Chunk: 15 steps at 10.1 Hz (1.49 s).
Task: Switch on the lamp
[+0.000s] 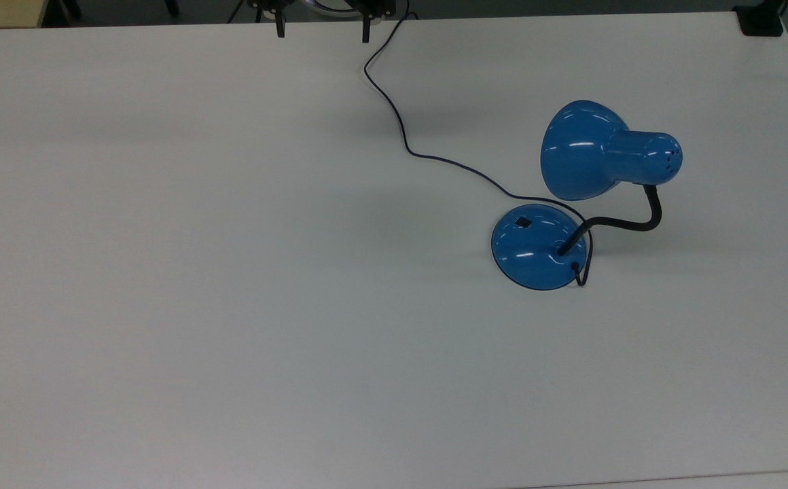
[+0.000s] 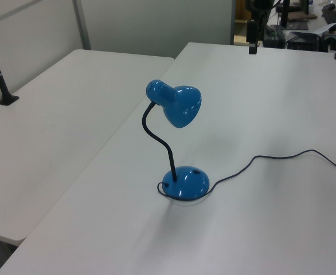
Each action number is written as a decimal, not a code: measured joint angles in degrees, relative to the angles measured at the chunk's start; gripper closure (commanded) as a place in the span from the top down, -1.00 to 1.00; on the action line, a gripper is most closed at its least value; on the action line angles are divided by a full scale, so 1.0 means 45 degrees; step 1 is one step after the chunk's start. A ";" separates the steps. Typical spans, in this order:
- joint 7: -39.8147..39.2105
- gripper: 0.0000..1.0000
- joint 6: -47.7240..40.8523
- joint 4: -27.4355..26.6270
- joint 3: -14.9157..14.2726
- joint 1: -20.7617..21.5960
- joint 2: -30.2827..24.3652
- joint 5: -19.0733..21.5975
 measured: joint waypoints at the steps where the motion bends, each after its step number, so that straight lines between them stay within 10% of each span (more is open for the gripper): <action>1: 0.0000 1.00 0.0000 0.0000 0.0004 0.0017 0.0005 0.0000; 3: 0.0000 0.92 -0.0003 0.0000 -0.0021 -0.0005 0.0005 0.0000; 6: -0.0001 -0.47 -0.0004 0.0000 -0.0034 -0.0010 0.0005 0.0000; 8: -0.0001 -1.00 -0.0005 0.0000 -0.0034 -0.0010 0.0005 0.0000; 15: -0.0856 -1.00 0.0716 -0.0124 -0.0014 0.0023 0.0162 0.0208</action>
